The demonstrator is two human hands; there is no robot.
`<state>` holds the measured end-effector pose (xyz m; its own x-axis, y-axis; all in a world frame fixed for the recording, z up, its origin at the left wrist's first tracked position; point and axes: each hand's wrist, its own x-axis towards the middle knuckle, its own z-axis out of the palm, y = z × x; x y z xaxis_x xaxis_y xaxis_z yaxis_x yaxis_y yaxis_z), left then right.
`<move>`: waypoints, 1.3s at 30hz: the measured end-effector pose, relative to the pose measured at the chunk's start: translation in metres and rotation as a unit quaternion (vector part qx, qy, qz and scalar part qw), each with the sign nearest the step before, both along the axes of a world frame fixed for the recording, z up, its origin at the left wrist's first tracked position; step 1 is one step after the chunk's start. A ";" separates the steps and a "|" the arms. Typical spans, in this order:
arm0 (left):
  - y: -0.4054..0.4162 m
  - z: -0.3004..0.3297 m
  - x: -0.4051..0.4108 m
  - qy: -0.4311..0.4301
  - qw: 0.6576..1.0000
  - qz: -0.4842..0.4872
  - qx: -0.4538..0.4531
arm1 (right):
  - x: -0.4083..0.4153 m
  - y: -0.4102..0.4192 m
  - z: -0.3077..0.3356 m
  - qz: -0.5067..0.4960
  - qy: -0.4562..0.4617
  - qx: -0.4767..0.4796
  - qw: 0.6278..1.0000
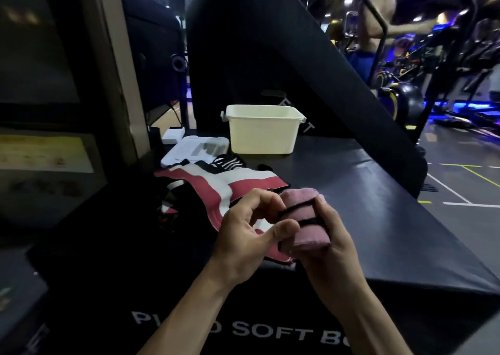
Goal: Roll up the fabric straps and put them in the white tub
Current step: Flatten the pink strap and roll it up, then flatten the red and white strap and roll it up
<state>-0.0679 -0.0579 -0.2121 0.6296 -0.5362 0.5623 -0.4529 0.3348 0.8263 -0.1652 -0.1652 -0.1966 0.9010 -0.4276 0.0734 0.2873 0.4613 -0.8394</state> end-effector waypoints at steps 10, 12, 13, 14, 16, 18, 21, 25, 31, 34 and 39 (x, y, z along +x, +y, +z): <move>0.007 0.009 0.046 0.004 1.000 -0.019 -0.005 | 0.028 -0.009 0.009 0.004 0.052 -0.175 0.983; 0.012 0.010 0.062 -0.053 0.998 0.008 0.036 | 0.037 -0.019 0.013 -0.038 0.072 -0.245 0.966; 0.014 0.010 0.071 -0.099 0.992 0.043 0.064 | 0.042 -0.026 0.016 -0.061 0.082 -0.291 0.951; 0.016 0.010 0.082 -0.150 0.981 0.085 0.093 | 0.049 -0.033 0.020 -0.083 0.093 -0.332 0.935; 0.019 0.008 0.103 -0.224 0.948 0.164 0.156 | 0.070 -0.055 0.030 -0.132 0.123 -0.379 0.908; 0.023 0.004 0.122 -0.260 0.912 0.221 0.229 | 0.103 -0.084 0.037 -0.174 0.144 -0.401 0.888; 0.027 0.001 0.139 -0.268 0.867 0.244 0.343 | 0.156 -0.122 0.045 -0.186 0.184 -0.440 0.859; 0.028 -0.006 0.151 -0.244 0.844 0.265 0.397 | 0.227 -0.147 0.045 -0.150 0.230 -0.469 0.839; 0.035 -0.012 0.159 -0.208 0.851 0.290 0.386 | 0.299 -0.140 0.025 -0.158 0.240 -0.531 0.797; 0.035 -0.013 0.160 -0.205 0.854 0.291 0.378 | 0.311 -0.131 0.009 -0.181 0.222 -0.524 0.802; 0.034 -0.013 0.157 -0.204 0.855 0.294 0.375 | 0.317 -0.125 -0.003 -0.112 0.248 -0.557 0.785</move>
<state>0.0886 -0.0243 -0.2255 0.7481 -0.4998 0.4364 -0.6621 -0.6053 0.4418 0.1515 -0.2903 -0.1997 0.8486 -0.4979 0.1787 -0.2322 -0.6543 -0.7197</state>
